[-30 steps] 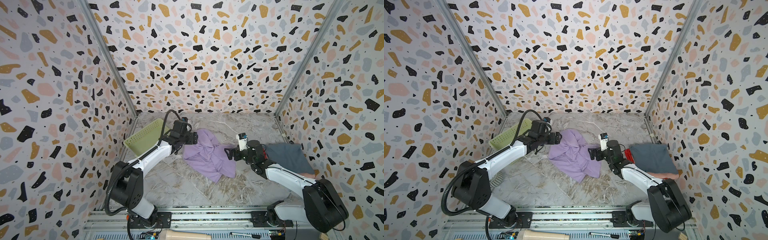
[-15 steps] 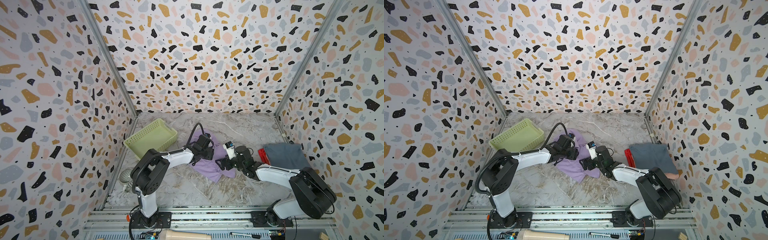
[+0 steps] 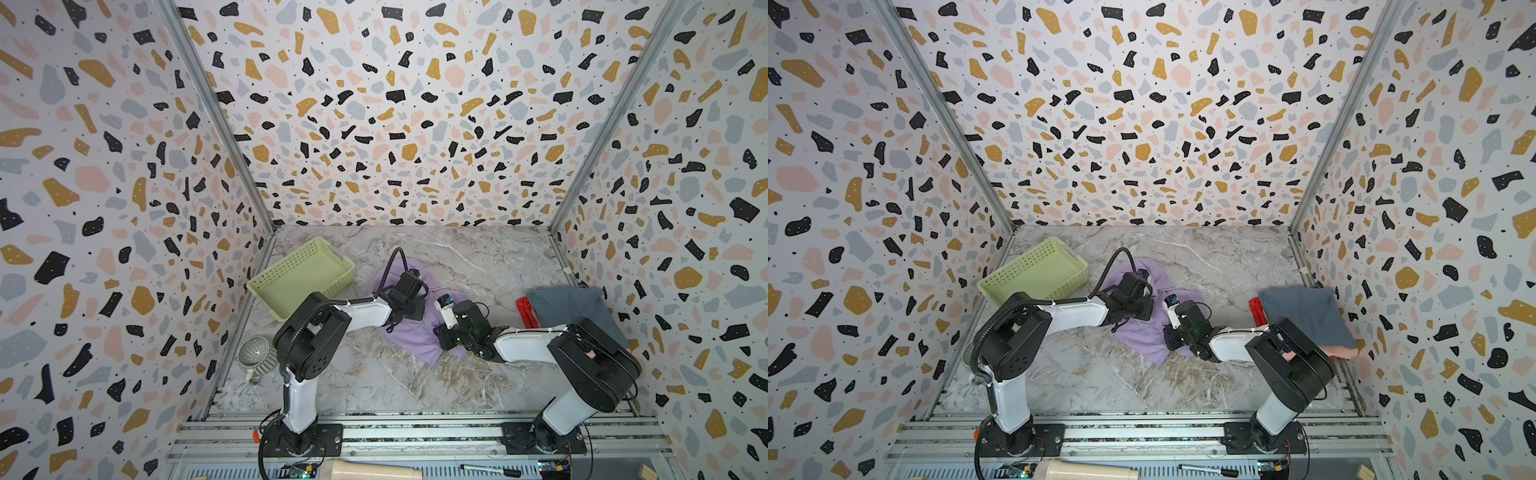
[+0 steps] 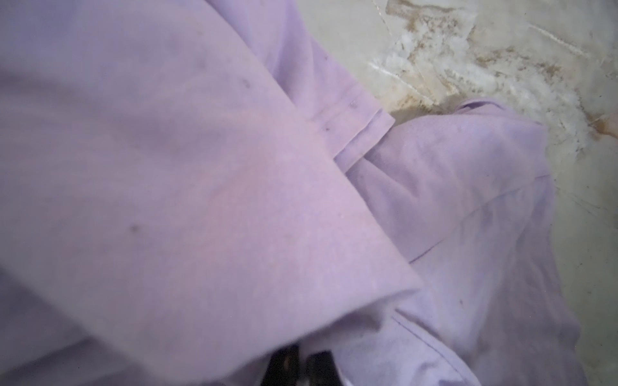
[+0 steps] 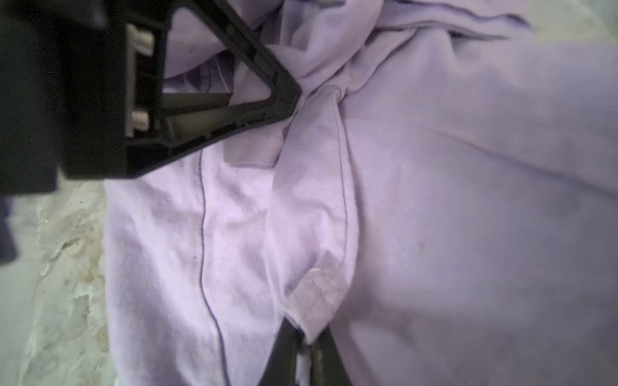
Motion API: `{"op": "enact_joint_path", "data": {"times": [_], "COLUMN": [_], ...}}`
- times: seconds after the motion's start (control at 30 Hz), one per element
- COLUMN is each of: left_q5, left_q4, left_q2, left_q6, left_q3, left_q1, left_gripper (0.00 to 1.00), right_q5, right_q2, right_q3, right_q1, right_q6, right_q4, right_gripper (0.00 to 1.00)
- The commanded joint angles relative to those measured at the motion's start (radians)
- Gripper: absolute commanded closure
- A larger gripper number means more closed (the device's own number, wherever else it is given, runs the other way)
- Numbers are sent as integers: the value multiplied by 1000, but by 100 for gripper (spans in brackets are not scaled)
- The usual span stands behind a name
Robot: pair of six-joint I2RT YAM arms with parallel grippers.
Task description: Fold and stack the t-shirts
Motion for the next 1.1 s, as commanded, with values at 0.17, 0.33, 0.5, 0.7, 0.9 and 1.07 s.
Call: {"op": "enact_joint_path", "data": {"times": [0.17, 0.33, 0.5, 0.7, 0.9, 1.07], "left_q5": [17, 64, 57, 38, 27, -95], "left_q4": [-56, -118, -151, -137, -130, -165], "left_q2": [-271, -490, -700, -856, -873, -918], "left_q6": [45, 76, 97, 110, 110, 119], "left_q3": [32, 20, 9, -3, -3, -31], "left_q1": [30, 153, 284, 329, 329, 336], "left_gripper": [100, 100, 100, 100, 100, 100], "right_q5": [176, 103, -7, 12, 149, 185], "right_q2": [-293, -458, -549, -669, -716, -748], "right_q3": [39, 119, 211, 236, 279, 316], "right_q1": [-72, -250, -358, -367, -367, -379], "right_q6": [-48, -77, -127, -204, -253, -279], "right_q4": [-51, -99, -200, -263, -251, -228], "right_gripper": [100, 100, 95, 87, 88, 90]}}
